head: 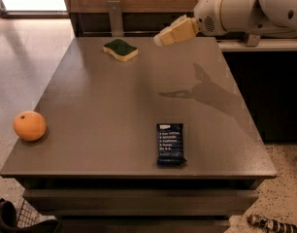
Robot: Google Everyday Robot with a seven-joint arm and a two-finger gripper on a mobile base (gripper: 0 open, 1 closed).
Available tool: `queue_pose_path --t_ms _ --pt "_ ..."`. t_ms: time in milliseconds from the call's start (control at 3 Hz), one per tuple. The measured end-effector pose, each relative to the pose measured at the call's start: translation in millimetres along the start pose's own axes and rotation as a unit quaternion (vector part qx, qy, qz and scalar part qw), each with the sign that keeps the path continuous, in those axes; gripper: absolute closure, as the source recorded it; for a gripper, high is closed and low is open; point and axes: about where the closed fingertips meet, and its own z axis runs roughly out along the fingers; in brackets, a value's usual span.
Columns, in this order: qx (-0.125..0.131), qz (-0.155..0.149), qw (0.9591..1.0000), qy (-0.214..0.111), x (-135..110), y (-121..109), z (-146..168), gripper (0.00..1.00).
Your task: Move sponge near orange
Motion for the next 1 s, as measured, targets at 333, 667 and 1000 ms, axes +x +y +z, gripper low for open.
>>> queue_pose_path --t_ms 333,667,1000 --pt "-0.009 0.017 0.9997 -0.016 10.3 -21.7 55.1 0.00" --pt "-0.035 0.046 0.9982 -0.014 29.9 -28.2 108.8 0.00" --pt "-0.073 0.086 0.9935 -0.014 50.4 -22.5 167.3 0.00"
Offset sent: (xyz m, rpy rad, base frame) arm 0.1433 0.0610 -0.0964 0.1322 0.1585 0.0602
